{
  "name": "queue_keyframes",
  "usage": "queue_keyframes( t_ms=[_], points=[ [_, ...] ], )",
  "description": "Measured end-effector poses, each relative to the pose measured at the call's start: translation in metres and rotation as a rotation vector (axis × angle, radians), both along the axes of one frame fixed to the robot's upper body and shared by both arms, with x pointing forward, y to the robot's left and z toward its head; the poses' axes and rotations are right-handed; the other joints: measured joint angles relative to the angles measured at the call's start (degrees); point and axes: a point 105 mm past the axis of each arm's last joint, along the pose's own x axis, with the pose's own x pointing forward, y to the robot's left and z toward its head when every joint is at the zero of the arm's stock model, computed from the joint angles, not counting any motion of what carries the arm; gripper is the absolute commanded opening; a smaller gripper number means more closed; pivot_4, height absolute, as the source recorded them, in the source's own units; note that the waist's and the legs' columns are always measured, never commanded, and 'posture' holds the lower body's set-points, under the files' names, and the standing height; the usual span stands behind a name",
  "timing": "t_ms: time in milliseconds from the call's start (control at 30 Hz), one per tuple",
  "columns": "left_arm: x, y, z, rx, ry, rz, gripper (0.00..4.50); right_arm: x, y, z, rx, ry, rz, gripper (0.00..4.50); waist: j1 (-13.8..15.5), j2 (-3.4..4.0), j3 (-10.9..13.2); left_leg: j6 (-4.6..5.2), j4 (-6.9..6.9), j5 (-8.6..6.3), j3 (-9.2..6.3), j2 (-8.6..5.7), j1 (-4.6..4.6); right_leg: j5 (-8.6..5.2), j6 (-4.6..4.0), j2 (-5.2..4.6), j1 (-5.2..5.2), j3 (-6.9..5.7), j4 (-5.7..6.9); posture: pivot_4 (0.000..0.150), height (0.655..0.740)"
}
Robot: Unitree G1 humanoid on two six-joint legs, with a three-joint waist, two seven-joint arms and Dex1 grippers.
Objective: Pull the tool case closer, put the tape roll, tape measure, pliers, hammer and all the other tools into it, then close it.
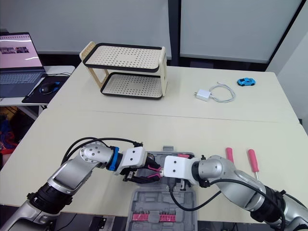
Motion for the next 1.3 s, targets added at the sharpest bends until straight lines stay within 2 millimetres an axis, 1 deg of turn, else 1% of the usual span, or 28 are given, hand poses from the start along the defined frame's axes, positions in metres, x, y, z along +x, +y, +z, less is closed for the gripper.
queue_keyframes(
  t_ms=[167,233,300,467,500,567,733,833,933,967,1200,1233,1300],
  points=[
    [0.000,0.000,0.000,0.001,0.000,0.001,2.45,0.000,0.000,0.000,0.003,0.001,-0.003,1.22,0.00,0.00,0.00,0.00,0.00,0.00,-0.01,0.00,0.00,0.00,0.00,0.00,0.00,0.00,0.01,0.150,0.7350],
    [0.000,0.000,0.000,0.000,0.000,0.000,2.45,0.000,-0.001,0.000,0.010,0.007,-0.008,1.93,0.00,0.00,0.00,0.00,0.00,0.00,-0.01,0.00,0.00,0.00,0.00,0.00,0.00,0.00,0.00,0.150,0.7350],
    [0.001,0.000,0.000,-0.002,-0.001,0.002,2.45,0.001,0.001,0.003,0.035,0.010,-0.013,2.28,0.00,0.00,0.00,0.00,0.00,0.00,-0.02,0.00,0.00,0.00,0.00,0.01,0.00,-0.01,0.01,0.150,0.7350],
    [0.001,0.000,0.000,-0.002,-0.002,0.002,2.45,0.001,0.003,0.007,0.061,-0.012,0.001,3.42,-0.01,0.00,0.00,0.00,0.01,0.00,-0.02,0.00,0.02,0.00,0.00,0.01,0.01,-0.01,0.03,0.150,0.7350],
    [0.001,0.000,0.000,-0.002,-0.002,0.002,2.45,0.002,0.004,0.008,0.064,-0.029,0.007,3.43,-0.01,0.00,0.00,0.00,0.00,0.00,-0.03,0.00,0.02,0.00,0.00,0.01,0.01,-0.01,0.03,0.150,0.7350],
    [0.000,0.000,0.000,-0.002,-0.001,0.002,2.45,0.003,0.004,0.007,0.066,-0.043,0.013,3.43,-0.01,0.00,0.00,0.00,0.01,0.00,-0.03,0.00,0.02,0.00,0.00,0.01,0.01,-0.02,0.04,0.150,0.7350],
    [0.000,0.000,0.000,-0.002,-0.001,0.002,2.45,0.005,0.002,-0.004,0.068,-0.038,0.010,3.43,-0.01,0.00,0.00,0.00,0.02,0.00,-0.03,0.00,0.02,0.00,0.00,0.00,0.02,-0.01,0.06,0.150,0.7350],
    [0.001,0.000,0.001,-0.002,-0.001,0.001,2.45,0.006,0.001,-0.007,0.066,-0.040,0.018,3.43,-0.01,0.00,0.00,0.00,0.03,0.01,-0.02,0.00,0.04,0.00,0.00,0.01,0.01,0.00,0.09,0.150,0.7350],
    [0.001,0.000,0.001,-0.002,-0.002,0.001,2.45,0.007,0.001,-0.008,0.063,-0.051,0.028,2.85,0.00,0.00,0.00,0.00,0.03,0.01,-0.03,0.00,0.06,0.00,0.00,0.01,0.02,-0.01,0.14,0.150,0.7350],
    [0.001,0.000,0.001,-0.001,-0.002,0.001,2.45,0.007,0.002,-0.008,0.065,-0.054,0.031,2.58,-0.01,0.00,0.00,0.00,0.03,0.01,-0.02,0.00,0.06,0.00,0.00,0.01,0.01,-0.01,0.16,0.150,0.7350],
    [0.001,0.000,0.001,-0.002,-0.004,-0.001,2.45,0.006,0.007,-0.006,0.089,-0.046,0.050,1.37,0.00,0.00,0.00,0.00,0.03,0.01,-0.03,0.00,0.07,0.00,0.00,0.01,0.02,0.00,0.18,0.150,0.7350],
    [0.001,0.000,0.001,-0.001,-0.005,-0.003,2.45,0.005,0.007,-0.007,0.088,-0.041,0.055,1.25,0.00,0.00,0.00,0.01,0.03,0.01,-0.02,0.00,0.07,0.00,0.00,0.01,0.01,0.00,0.18,0.150,0.7350],
    [0.001,0.000,0.001,-0.001,-0.005,-0.004,2.45,0.005,0.007,-0.007,0.087,-0.042,0.056,1.24,0.00,0.00,0.00,0.00,0.03,0.01,-0.03,0.00,0.07,0.00,0.00,0.01,0.01,-0.01,0.18,0.150,0.7350]
  ],
)
